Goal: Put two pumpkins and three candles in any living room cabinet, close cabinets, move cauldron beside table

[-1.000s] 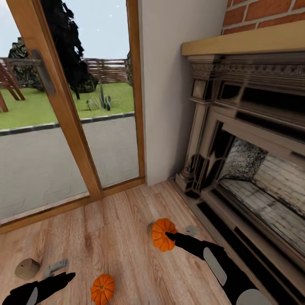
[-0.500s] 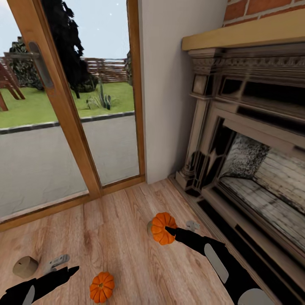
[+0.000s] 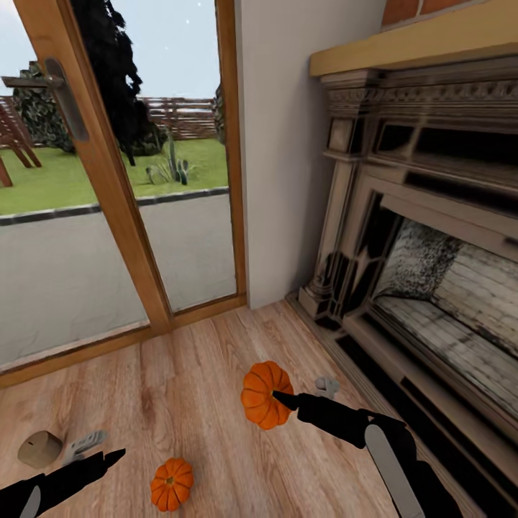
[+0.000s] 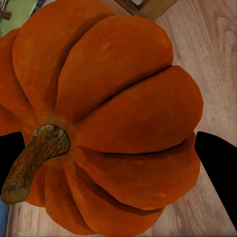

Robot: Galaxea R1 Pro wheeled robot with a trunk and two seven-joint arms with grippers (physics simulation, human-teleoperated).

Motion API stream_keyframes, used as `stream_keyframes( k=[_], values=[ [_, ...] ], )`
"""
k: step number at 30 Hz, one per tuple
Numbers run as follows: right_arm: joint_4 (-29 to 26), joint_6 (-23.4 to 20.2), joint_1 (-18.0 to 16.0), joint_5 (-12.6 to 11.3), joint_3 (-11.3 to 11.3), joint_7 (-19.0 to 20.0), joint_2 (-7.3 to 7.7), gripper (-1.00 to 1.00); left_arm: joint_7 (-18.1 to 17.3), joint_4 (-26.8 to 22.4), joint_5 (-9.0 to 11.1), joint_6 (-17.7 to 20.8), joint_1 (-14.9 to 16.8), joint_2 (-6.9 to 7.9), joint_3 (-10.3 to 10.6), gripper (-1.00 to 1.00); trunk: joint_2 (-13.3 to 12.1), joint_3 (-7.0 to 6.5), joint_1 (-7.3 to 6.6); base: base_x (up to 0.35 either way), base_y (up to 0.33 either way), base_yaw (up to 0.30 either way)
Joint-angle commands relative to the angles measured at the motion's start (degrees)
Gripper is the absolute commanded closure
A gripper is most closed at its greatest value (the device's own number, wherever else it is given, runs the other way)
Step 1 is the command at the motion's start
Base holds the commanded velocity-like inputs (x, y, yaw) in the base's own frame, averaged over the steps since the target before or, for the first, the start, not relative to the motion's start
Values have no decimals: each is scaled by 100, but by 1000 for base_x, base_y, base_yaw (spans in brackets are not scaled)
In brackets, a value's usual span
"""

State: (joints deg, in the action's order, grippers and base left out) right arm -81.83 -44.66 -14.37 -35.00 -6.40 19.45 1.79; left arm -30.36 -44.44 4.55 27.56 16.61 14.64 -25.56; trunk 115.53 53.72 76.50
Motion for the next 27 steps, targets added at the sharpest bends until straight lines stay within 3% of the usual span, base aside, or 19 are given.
stream_keyframes(
  k=[1, 5, 9, 13, 19, 27],
  values=[
    [-20, -26, 5, -21, 14, -2, -1, 100, 21, 5, 2, 8, 3, 5, -1, -100, 42, 18, 23, 0, 0, 0],
    [-49, -47, 11, -30, 2, 1, -10, 100, 125, 26, 2, -16, 8, -7, -3, -100, 202, 90, 110, 0, 0, 0],
    [-78, -58, 13, -32, 7, 5, -6, 100, 633, 38, 16, -52, 9, -44, -5, -100, 362, 162, 198, 0, 0, 0],
    [-85, -58, 13, -33, 14, 6, -4, 100, 815, 107, 122, -71, 9, -110, -11, -100, 523, 234, 286, 0, 0, 0],
    [-171, -64, 27, -33, 13, 12, -3, 100, 868, 339, 401, -513, 9, -164, 0, -100, 764, 342, 418, 0, 0, 0],
    [-261, -78, 71, -33, 15, 1, -8, 100, 872, 361, 441, -632, 9, -307, 10, -100, 1084, 485, 594, 0, 0, 0]
  ],
)
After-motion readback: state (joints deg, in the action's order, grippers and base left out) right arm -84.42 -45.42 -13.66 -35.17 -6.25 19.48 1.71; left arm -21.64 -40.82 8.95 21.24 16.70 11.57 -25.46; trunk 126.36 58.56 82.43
